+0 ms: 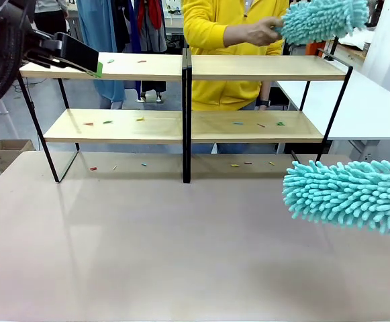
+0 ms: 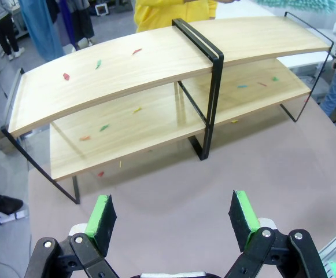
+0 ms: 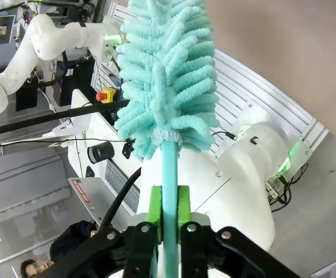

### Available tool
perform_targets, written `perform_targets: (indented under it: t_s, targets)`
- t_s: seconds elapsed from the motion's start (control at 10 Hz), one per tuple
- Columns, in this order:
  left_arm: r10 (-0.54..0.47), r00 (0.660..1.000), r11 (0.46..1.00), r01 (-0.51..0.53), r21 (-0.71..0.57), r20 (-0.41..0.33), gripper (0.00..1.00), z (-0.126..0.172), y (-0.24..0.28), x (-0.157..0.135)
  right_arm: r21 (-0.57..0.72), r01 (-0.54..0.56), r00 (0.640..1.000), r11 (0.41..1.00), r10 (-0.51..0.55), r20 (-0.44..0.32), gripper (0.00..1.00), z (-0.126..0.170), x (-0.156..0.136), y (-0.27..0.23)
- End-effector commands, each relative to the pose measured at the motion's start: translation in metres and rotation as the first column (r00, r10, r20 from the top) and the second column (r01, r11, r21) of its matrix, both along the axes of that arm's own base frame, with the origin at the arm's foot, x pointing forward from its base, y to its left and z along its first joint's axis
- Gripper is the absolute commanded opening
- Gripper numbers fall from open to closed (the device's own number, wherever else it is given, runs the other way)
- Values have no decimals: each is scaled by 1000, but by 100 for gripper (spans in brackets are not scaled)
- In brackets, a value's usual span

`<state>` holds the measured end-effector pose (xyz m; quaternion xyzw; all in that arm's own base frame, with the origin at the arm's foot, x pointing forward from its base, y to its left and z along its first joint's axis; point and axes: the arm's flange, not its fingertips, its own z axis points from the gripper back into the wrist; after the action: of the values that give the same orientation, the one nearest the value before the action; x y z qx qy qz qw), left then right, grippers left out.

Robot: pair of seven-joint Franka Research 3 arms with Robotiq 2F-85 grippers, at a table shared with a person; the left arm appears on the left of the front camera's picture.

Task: Clean the shelves.
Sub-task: Clean a randomly selected level of the Shelf with the Duster.

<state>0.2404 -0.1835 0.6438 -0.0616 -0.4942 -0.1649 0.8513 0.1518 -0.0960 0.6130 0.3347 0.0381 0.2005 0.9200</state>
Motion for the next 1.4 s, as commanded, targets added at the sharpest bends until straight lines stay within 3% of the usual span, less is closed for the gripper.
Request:
perform_targets:
  t_s: [0.0,0.1,0.4,0.6,0.8,0.9,1.0,1.1,1.3]
  targets:
    - [4,1000,1000,-4,-1,2,100,-1,2,-1,1,-6,1000,1000,6,0,12,-1,0,-2]
    - [4,1000,1000,-4,-1,2,100,-1,2,-1,-51,33,999,998,-33,8,12,-3,8,5]
    - [4,1000,1000,-4,-1,2,100,-1,2,-1,-40,41,994,998,-37,107,12,-18,47,36]
    - [4,1000,1000,-4,-1,2,100,-1,2,-1,-58,130,977,990,-118,176,12,-37,97,71]
    - [4,1000,1000,-4,-1,2,100,-1,2,-1,19,162,952,987,-162,259,12,-44,148,103]
    - [4,1000,1000,-4,-1,2,100,-1,2,-1,-4,180,951,984,-173,257,12,-47,173,118]
    - [4,1000,1000,-4,-1,2,100,-1,2,-1,1,116,976,993,-115,185,12,-47,177,117]
    - [4,1000,1000,-4,-1,2,100,-1,2,-1,-13,162,957,987,-154,247,12,-50,150,106]
    - [4,1000,1000,-4,-1,2,100,-1,2,-1,-13,162,957,987,-154,247,12,-50,150,106]
